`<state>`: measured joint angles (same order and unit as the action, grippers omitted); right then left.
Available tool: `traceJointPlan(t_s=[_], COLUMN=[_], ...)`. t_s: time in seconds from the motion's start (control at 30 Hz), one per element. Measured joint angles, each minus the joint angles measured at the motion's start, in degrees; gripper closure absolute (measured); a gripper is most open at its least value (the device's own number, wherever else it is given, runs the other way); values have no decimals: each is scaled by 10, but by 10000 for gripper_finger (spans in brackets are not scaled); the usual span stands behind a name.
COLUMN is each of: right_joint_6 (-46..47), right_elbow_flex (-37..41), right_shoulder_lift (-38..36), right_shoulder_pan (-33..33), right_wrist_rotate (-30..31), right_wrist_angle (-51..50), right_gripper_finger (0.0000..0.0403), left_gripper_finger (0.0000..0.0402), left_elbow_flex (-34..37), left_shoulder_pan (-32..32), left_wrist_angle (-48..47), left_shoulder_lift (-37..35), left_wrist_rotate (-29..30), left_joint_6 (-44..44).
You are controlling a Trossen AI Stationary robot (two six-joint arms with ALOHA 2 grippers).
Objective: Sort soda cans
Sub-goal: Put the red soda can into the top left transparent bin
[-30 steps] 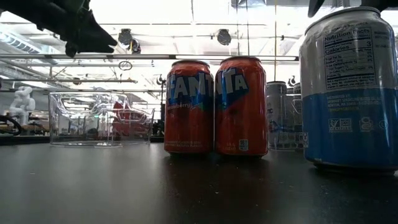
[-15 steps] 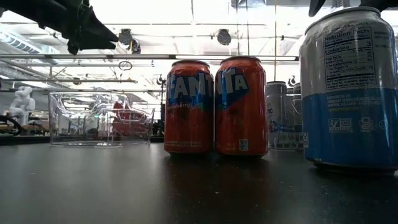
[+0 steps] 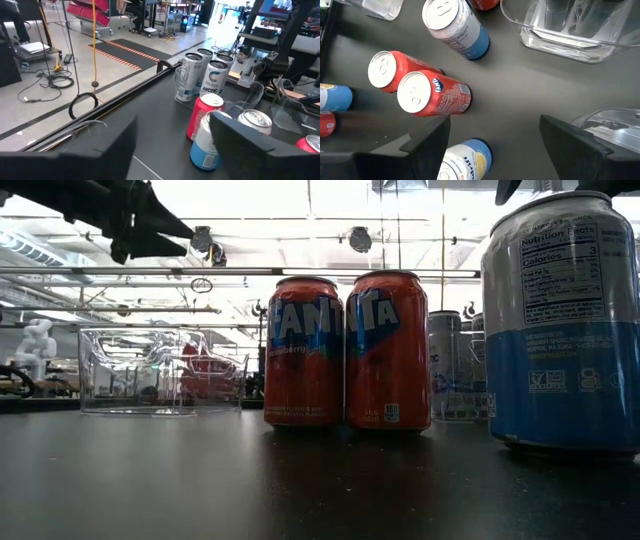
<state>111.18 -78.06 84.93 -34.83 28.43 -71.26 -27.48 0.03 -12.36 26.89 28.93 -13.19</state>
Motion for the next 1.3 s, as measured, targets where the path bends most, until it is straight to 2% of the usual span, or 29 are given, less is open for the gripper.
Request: traceJointPlan(t_s=[0.13,0.23,0.43,0.63,0.8,0.9,1.03,1.3], right_joint_6=[1,1,-13,-23,-30,-37,-31,-55], right_elbow_flex=[0,0,0,0,1,14,47,114], right_shoulder_lift=[0,0,0,0,0,0,0,0], right_shoulder_pan=[0,0,0,0,0,0,0,0], right_wrist_rotate=[0,0,0,2,21,32,31,15], right_wrist_angle=[0,1,-2,-12,-20,-21,7,119], right_gripper_finger=[105,105,105,105,105,105,105,105], left_gripper_finger=[81,64,61,61,61,61,61,61], left_elbow_flex=[0,0,0,0,-37,-80,-170,-438], left_shoulder_pan=[0,0,0,0,9,27,60,138], left_wrist_angle=[11,15,19,69,91,85,36,-130], left_shoulder_lift=[0,0,5,15,64,126,233,464], left_wrist_rotate=[17,16,16,-5,16,-2,-57,-165], left_joint_6=[0,0,0,-15,-39,-31,-28,17])
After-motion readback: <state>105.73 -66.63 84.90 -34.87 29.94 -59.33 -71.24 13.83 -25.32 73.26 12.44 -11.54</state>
